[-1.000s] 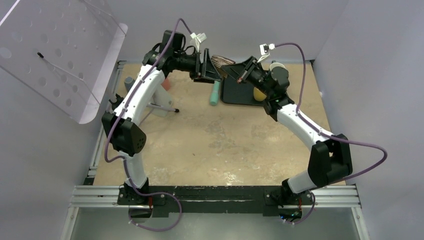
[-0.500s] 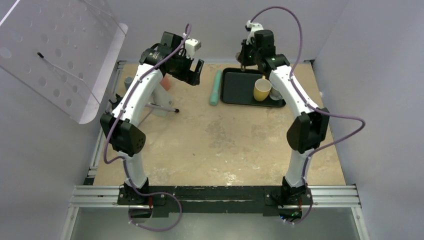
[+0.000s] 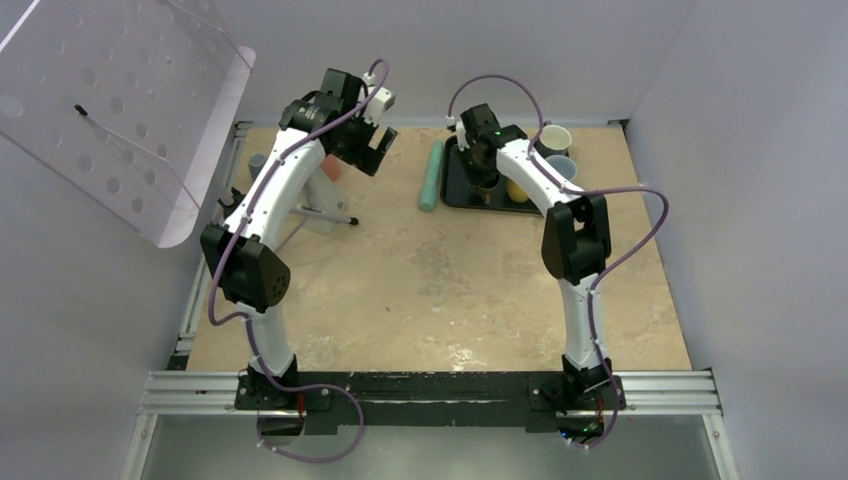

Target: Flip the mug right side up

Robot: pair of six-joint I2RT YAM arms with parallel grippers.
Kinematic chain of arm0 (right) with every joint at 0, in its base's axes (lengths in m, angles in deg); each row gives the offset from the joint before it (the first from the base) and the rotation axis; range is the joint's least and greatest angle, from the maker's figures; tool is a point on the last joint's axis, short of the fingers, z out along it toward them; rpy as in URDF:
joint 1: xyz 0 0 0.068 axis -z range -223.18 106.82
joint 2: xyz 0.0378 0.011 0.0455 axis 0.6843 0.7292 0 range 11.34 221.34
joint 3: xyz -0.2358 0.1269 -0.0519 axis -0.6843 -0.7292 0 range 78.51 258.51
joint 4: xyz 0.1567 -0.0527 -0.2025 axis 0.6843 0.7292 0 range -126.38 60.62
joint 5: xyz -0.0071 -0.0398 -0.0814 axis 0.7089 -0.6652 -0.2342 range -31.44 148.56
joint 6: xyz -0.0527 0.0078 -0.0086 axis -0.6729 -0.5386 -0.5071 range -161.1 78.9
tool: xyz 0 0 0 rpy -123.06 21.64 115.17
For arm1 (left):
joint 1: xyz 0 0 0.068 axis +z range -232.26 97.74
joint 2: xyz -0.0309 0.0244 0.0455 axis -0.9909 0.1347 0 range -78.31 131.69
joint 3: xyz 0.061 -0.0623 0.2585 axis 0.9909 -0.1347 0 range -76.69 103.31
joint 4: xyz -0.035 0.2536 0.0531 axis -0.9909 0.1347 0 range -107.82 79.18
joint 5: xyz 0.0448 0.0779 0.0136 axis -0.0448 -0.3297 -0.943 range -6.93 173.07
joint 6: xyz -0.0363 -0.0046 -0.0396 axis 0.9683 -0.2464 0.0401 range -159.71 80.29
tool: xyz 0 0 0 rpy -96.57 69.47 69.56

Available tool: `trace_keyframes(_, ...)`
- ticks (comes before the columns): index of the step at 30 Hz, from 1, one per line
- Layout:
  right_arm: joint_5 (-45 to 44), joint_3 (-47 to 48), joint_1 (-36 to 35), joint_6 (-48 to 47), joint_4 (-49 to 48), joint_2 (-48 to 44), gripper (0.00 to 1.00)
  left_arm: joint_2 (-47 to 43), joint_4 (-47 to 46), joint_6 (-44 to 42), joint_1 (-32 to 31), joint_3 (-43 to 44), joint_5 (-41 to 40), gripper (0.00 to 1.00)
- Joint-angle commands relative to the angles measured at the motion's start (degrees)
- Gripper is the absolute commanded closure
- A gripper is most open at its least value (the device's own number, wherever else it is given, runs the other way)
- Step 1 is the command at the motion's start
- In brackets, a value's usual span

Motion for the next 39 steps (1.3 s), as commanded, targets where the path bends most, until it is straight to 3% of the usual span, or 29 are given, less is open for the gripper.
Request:
trace_keyframes(1, -5.65, 4.92, -0.54, -2.56, 1.49, 0.99, 1.0, 1.7, 0.25, -2.01, 0.51, 1.43, -2.71, 0.0)
trace_keyframes(10, -6.19, 10.73, -0.58, -3.42, 6.97, 8.05, 0.99, 5.69, 1.02, -3.71, 2.01, 4.16, -5.0, 0.0)
trace_keyframes(12, -5.6, 11.1, -0.59, -3.44, 6.74, 8.04, 0.92, 7.42, 1.09, -3.77, 2.69, 5.32, -5.07, 0.0)
trace_keyframes(16, -5.27, 12.65, -0.58, -3.12, 6.84, 7.3, 0.59, 11.62, 0.32, -3.09, 3.5, 8.57, -7.07, 0.0)
trace_keyframes(21, -5.66, 13.88, -0.59, -0.18, 3.29, 4.22, 0.38, 15.43, -16.4, -6.05, 3.6, 5.44, -15.33, 0.0)
trace_keyframes(29, -5.86, 7.33, -0.63, 3.33, -2.71, -4.31, 0.35, 31.68, -15.71, -6.15, 5.76, 21.22, -26.14, 0.0)
trace_keyframes(33, -5.79, 5.96, -0.79, 3.32, -3.4, -6.95, 0.35, 30.24, -17.2, -4.53, 6.06, 17.0, -28.45, 0.01)
trace_keyframes(36, -5.22, 5.35, -1.2, 3.3, -3.84, -7.84, 0.35, 27.0, -21.11, -5.37, 6.06, 10.81, -26.97, 0.01)
trace_keyframes(39, -5.98, 5.08, -1.71, 3.32, -3.61, -8.05, 0.35, 26.64, -20.75, -6.66, 6.13, 9.89, -25.68, 0.0)
